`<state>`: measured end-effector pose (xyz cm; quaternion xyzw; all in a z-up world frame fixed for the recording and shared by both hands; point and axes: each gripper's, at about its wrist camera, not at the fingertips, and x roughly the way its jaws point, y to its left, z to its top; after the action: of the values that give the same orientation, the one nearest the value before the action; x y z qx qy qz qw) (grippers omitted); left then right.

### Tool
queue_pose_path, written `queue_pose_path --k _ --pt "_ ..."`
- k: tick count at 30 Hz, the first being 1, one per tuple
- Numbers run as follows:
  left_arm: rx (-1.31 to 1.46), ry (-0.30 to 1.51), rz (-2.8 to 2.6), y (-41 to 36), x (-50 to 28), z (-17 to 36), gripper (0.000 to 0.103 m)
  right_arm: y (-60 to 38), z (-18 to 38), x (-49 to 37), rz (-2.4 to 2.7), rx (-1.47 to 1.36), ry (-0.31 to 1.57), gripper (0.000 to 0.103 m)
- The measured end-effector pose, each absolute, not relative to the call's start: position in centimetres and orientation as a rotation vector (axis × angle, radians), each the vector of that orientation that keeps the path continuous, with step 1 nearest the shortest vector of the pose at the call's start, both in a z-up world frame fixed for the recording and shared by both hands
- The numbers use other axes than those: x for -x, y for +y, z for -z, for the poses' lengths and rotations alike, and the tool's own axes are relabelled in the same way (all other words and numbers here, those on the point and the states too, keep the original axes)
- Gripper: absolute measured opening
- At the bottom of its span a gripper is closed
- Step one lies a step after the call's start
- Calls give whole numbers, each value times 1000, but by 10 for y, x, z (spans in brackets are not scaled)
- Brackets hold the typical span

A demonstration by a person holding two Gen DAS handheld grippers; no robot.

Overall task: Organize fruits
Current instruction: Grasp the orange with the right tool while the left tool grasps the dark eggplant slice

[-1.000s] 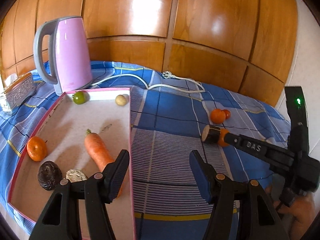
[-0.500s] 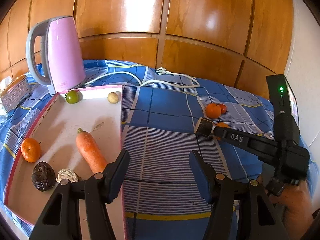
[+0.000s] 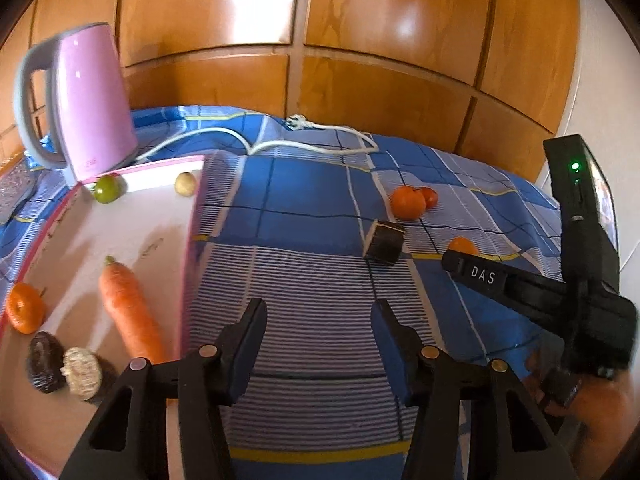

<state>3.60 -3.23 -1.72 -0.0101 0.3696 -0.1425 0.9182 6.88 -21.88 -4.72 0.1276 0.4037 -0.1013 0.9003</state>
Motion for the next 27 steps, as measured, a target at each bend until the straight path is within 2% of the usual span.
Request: queue_pose_path --k 21,27 --pt "-7 831 417 -90 -92 28 54 -245 47 -66 279 -373 811 34" --pt "7 884 422 -98 -105 36 46 -246 48 -67 281 -382 809 34"
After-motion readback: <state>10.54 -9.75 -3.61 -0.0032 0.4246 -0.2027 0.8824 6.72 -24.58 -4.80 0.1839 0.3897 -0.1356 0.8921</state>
